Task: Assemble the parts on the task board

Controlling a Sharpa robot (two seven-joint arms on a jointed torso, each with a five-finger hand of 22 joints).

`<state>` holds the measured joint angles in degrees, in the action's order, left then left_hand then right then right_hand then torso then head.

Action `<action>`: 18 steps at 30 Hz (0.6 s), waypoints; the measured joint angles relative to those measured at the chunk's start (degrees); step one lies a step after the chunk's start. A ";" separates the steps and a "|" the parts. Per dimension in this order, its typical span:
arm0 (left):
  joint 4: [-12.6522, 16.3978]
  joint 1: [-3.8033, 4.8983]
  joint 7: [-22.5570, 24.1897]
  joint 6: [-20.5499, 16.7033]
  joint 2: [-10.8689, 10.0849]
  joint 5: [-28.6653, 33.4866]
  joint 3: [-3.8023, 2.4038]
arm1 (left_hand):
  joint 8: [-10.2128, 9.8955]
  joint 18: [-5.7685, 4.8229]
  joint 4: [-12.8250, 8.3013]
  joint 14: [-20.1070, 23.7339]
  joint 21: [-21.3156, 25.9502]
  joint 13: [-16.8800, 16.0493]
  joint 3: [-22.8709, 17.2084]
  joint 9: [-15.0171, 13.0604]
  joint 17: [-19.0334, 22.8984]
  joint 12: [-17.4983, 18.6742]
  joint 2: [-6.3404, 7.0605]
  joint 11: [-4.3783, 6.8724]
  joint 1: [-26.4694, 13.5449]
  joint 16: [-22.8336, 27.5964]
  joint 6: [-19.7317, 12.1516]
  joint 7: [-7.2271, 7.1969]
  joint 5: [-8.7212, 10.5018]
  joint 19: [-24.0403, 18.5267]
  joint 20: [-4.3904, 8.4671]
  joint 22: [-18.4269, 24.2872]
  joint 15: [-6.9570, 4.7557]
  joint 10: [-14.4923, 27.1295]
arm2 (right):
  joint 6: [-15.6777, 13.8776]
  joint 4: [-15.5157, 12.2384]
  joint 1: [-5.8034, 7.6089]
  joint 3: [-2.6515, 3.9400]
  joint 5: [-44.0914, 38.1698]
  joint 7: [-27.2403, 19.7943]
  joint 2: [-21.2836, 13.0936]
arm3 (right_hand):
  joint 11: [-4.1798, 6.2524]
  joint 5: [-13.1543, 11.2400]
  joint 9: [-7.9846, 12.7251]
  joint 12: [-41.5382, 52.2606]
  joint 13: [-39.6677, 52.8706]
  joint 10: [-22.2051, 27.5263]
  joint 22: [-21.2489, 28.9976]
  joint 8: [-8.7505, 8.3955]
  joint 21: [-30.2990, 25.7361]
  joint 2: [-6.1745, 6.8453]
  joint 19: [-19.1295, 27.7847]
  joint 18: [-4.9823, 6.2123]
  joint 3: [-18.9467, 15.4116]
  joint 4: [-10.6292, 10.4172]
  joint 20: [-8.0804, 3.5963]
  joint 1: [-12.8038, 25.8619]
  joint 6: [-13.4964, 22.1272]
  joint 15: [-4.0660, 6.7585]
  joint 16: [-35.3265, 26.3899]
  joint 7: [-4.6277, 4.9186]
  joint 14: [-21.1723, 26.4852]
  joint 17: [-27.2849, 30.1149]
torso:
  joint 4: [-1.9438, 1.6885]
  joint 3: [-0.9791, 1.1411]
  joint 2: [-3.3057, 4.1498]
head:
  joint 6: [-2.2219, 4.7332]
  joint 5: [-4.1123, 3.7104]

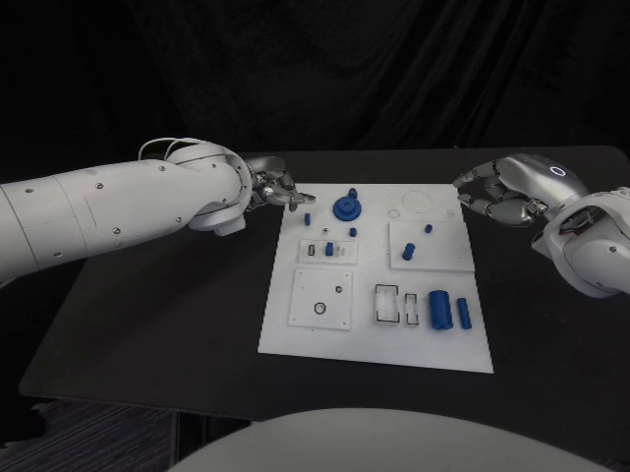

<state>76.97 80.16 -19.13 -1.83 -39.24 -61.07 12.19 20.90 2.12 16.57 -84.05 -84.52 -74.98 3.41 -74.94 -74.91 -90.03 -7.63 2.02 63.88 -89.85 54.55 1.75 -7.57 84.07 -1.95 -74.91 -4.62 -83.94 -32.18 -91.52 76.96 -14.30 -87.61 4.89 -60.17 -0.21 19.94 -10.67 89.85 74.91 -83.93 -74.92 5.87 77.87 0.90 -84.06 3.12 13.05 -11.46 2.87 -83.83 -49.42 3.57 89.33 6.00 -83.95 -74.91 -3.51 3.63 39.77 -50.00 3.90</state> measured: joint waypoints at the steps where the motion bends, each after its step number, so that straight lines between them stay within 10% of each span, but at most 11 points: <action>1: -0.32 0.02 -0.12 0.26 0.29 -0.07 0.00 | 0.00 0.00 -0.13 0.00 0.00 0.00 0.13 0.00 0.00 0.00 0.22 0.00 0.22 0.00 0.00 0.00 0.28 0.00 0.00 0.00 0.00 0.00 | 0.01 0.04 -0.01 0.00 0.00 0.01 0.02 | 0.00 0.00 0.00 0.00 0.00 0.00 0.00 0.00 0.00 0.00 0.00 0.00 0.00 0.00 0.00 0.00 0.00 0.00 0.00 0.00 0.00 0.00 | -0.04 0.00 0.00 | 0.00 0.00; 18: -7.49 0.03 -1.84 4.92 5.04 -1.39 0.00 | -0.63 0.01 -0.06 0.00 0.00 0.00 2.27 0.00 0.00 0.00 1.10 -0.01 -0.62 0.00 -0.12 0.12 2.10 0.00 0.00 0.00 0.01 0.00 | 0.06 0.02 -0.01 0.01 0.01 0.22 0.35 | 0.00 0.00 0.05 0.00 0.00 0.00 0.00 0.00 0.00 0.00 0.00 0.00 0.00 0.00 0.00 0.00 0.00 0.00 0.00 0.00 0.00 0.00 | 0.03 -0.20 0.05 | 0.00 -0.44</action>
<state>69.48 80.19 -20.97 3.09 -34.20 -62.46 12.19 20.27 2.13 16.50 -84.05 -84.52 -74.98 5.68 -74.94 -74.91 -90.03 -6.53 2.02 63.26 -89.85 54.43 1.87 -5.46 84.07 -1.95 -74.91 -4.61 -83.94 -32.12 -91.50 76.95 -14.29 -87.60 5.11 -59.83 -0.21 19.94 -10.62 89.85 74.91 -83.93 -74.92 5.87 77.87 0.90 -84.06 3.12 13.05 -11.46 2.87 -83.83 -49.42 3.57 89.33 6.00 -83.95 -74.91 -3.48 3.43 39.83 -50.00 3.46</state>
